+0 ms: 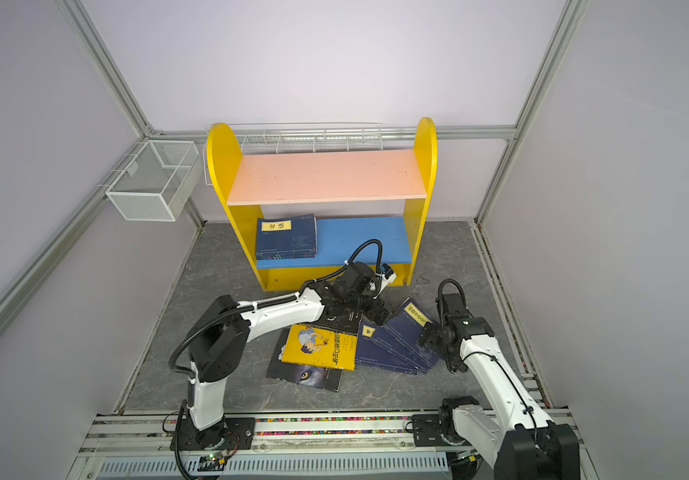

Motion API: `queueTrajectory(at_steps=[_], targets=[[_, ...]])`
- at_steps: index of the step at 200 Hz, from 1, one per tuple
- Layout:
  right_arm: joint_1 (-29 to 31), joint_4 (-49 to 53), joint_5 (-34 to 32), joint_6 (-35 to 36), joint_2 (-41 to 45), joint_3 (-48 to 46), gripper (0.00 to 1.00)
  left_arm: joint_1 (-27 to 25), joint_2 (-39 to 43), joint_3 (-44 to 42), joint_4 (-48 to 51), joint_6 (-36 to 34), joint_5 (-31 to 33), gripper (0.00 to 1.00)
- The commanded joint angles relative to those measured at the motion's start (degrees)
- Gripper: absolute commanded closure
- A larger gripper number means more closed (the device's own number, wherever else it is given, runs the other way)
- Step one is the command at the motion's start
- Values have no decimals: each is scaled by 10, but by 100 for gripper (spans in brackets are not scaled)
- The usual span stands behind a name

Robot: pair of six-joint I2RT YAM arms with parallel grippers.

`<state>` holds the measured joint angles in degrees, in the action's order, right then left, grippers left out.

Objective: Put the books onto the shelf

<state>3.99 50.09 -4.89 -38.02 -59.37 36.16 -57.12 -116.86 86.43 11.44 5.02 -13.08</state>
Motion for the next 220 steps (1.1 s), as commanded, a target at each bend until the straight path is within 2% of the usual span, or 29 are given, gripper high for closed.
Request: queueTrajectory(at_steps=[1, 11, 26, 45, 82, 125, 152, 220], targets=[[-71, -33, 95, 23, -20, -31, 2, -12, -41, 55, 63, -51, -29, 11], [-108, -66, 141, 24, -23, -52, 4, -17, -55, 69, 76, -59, -21, 12], [-122, -113, 178, 23, -26, -75, 7, -18, -70, 76, 79, -58, -19, 14], [-125, -134, 192, 29, -27, -82, 10, -18, -81, 81, 80, -57, -22, 18], [-126, -160, 201, 32, -18, -89, 12, -17, -101, 89, 81, -56, -14, 34], [-128, -202, 264, 18, -5, -84, 15, -15, -126, 96, 99, -63, -4, 49], [-128, -192, 277, 13, 2, -66, 17, -13, -146, 126, 150, -66, 2, 55], [-125, -159, 284, 30, 5, -2, 26, -13, -150, 120, 152, -69, -21, 57]])
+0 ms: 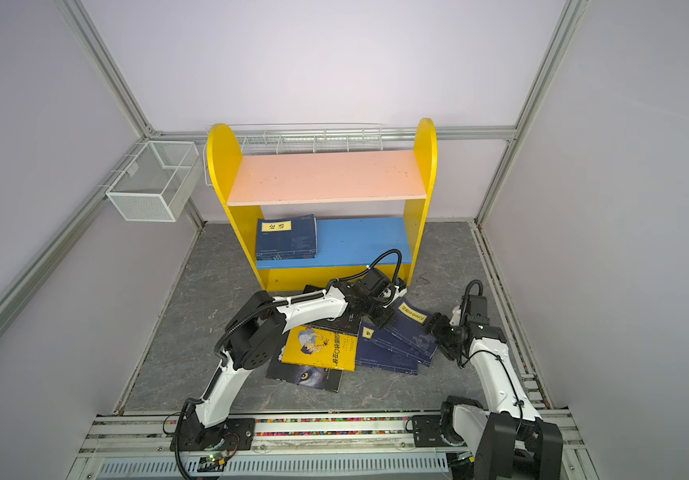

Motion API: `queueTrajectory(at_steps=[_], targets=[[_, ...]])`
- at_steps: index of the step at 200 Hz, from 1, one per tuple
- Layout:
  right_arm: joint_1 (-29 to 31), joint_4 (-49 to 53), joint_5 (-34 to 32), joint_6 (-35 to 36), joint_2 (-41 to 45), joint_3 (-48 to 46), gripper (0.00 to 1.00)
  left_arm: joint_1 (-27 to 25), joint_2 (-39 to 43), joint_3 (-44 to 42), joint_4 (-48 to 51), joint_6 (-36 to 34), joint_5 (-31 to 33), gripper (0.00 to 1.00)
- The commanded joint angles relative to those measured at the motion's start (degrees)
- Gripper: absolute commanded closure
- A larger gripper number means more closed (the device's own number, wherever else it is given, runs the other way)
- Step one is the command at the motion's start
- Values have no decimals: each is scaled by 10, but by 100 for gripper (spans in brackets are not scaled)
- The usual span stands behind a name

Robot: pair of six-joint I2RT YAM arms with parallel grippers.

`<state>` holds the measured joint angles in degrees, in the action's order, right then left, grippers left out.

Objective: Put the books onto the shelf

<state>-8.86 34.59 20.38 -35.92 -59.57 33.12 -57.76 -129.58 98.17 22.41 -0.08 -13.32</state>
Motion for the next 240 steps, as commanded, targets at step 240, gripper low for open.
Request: queueTrajectory(at_steps=[240], targets=[[-36, -68, -62, -1, -116, -41, 19, -7, -1, -30, 10, -14, -24, 57]])
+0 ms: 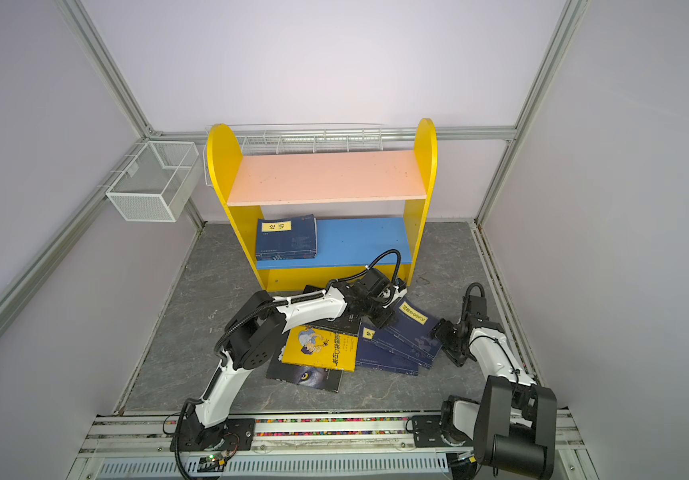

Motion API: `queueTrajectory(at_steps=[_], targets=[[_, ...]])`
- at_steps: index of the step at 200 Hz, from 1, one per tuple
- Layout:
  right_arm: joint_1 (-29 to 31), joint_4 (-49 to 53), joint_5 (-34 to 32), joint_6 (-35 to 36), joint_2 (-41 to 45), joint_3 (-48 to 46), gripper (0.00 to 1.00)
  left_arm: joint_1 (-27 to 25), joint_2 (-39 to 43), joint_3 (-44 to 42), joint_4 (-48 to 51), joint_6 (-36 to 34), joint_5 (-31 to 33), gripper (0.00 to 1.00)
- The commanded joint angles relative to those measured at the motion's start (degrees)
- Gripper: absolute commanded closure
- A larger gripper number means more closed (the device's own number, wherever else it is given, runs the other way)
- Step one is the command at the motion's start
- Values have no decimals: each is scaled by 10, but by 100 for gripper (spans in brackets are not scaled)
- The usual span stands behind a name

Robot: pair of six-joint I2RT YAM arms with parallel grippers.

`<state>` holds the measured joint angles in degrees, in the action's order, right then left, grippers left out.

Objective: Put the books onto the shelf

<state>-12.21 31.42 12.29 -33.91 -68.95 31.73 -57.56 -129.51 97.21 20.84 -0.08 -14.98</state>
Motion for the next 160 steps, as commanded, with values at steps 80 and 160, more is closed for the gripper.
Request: queueTrajectory(at_steps=[80, 160], targets=[[-9, -77, 52, -20, 34, -14, 20, -9, 5, -29, 20, -14, -8, 56], [-2, -102, 137, -9, 121, 42, 25, -9, 1, -23, 21, -10, -14, 56]])
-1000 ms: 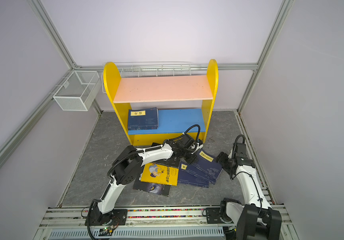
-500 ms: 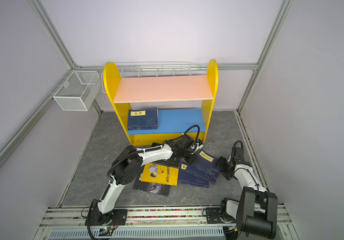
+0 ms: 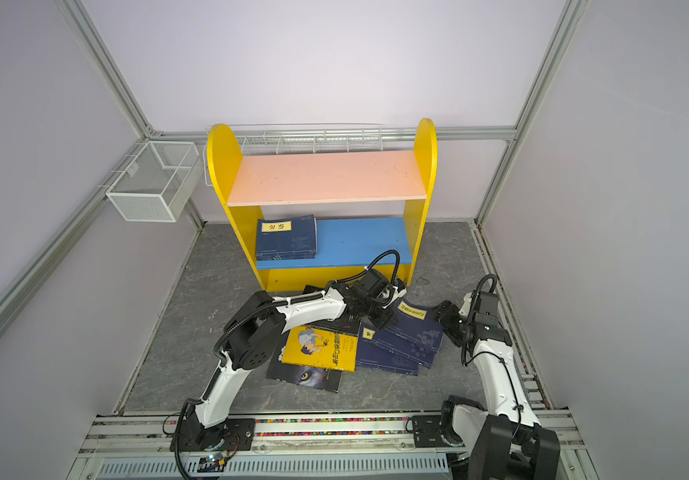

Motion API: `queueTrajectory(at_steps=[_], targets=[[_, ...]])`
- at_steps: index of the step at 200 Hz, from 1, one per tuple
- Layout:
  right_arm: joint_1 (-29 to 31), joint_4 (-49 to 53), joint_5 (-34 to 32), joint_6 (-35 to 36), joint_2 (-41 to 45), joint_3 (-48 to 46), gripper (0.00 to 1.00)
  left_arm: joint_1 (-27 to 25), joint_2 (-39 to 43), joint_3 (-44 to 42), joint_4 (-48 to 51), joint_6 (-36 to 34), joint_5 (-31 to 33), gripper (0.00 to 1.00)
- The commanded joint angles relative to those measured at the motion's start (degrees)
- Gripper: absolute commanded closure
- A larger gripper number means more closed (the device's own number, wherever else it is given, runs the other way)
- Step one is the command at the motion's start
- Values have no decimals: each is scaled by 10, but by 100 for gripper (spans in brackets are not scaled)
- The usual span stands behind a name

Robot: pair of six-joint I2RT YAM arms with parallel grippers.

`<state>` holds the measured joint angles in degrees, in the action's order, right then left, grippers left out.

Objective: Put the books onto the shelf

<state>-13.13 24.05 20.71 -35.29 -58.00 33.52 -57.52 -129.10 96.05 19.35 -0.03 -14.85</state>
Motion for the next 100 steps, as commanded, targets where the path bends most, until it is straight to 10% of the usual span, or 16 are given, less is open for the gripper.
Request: queueTrajectory(at_steps=[1, 69, 100], targets=[[7, -29, 54, 5, 12, 25, 26, -9, -4, -11, 36, -11, -16, 56], [39, -20, 45, 20, 15, 49, 34, -9, -6, -6, 40, -8, -13, 56], [38, 62, -70, 22, 10, 57, 30, -9, -6, -8, 41, -9, -13, 56]])
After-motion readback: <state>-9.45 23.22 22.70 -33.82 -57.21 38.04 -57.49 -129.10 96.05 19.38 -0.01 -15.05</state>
